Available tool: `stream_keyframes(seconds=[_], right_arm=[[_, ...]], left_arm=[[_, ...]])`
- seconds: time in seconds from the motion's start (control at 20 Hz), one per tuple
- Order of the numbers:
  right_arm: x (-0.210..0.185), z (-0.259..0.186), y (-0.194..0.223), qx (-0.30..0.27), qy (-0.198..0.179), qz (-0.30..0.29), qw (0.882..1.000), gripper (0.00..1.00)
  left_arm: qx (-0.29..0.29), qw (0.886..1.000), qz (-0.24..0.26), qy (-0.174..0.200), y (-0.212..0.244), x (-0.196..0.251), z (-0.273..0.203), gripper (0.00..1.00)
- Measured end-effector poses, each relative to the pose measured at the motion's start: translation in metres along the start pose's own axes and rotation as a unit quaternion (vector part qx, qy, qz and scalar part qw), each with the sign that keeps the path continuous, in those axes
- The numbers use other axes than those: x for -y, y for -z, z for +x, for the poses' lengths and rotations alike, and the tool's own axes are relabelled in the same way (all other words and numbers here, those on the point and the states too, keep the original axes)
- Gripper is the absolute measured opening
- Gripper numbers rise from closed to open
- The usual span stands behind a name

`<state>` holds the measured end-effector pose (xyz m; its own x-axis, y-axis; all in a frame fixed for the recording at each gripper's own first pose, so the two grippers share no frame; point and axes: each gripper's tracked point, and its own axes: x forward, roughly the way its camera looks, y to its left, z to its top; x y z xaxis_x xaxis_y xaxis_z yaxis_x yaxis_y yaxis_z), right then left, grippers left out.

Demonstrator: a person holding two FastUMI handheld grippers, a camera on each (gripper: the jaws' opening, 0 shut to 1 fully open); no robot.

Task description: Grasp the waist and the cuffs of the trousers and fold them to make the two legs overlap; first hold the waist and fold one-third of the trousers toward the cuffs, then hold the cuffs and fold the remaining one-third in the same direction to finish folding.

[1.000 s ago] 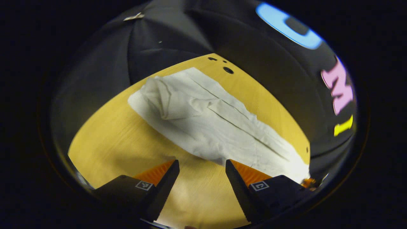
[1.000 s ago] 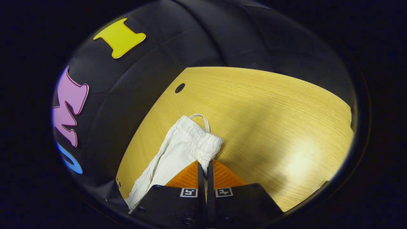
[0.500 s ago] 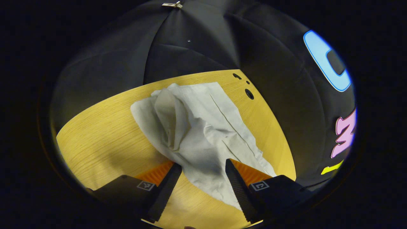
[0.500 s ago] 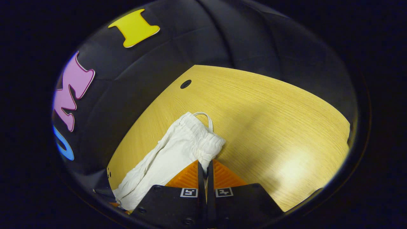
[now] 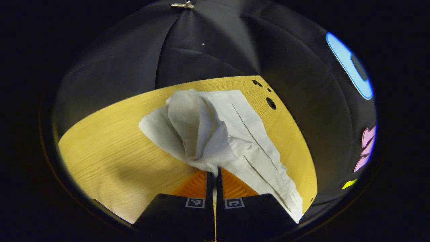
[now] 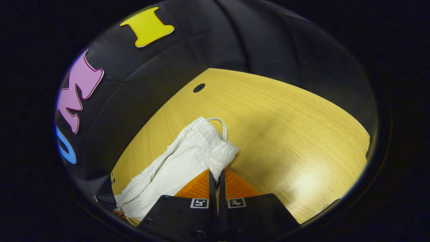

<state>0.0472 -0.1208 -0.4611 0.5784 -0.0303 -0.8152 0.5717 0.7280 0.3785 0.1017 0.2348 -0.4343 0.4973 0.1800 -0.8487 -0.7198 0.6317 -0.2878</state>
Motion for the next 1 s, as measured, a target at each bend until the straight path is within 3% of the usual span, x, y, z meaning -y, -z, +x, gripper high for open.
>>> stream_keyframes(seconds=[0.2, 0.35, 0.55, 0.8, 1.0], right_arm=[[-0.010, -0.016, -0.018, 0.032, -0.018, -0.025, 0.999, 0.05], [-0.031, -0.034, -0.032, 0.056, -0.029, -0.086, 0.994, 0.05], [-0.084, -0.050, -0.051, 0.079, -0.051, -0.143, 0.985, 0.05], [-0.154, -0.076, -0.037, 0.087, -0.115, -0.226, 0.963, 0.05], [-0.217, -0.089, 0.009, 0.063, -0.181, -0.296, 0.936, 0.05]], left_arm=[[0.001, 1.000, 0.011, 0.006, 0.011, 0.004, 0.008, 0.08], [0.001, 1.000, 0.029, 0.005, 0.018, 0.013, 0.016, 0.08], [-0.006, 0.999, 0.029, 0.013, 0.029, 0.021, 0.033, 0.08], [-0.017, 0.999, 0.037, 0.023, 0.035, 0.024, 0.040, 0.09], [-0.015, 0.999, 0.039, 0.024, 0.036, 0.025, 0.039, 0.07]])
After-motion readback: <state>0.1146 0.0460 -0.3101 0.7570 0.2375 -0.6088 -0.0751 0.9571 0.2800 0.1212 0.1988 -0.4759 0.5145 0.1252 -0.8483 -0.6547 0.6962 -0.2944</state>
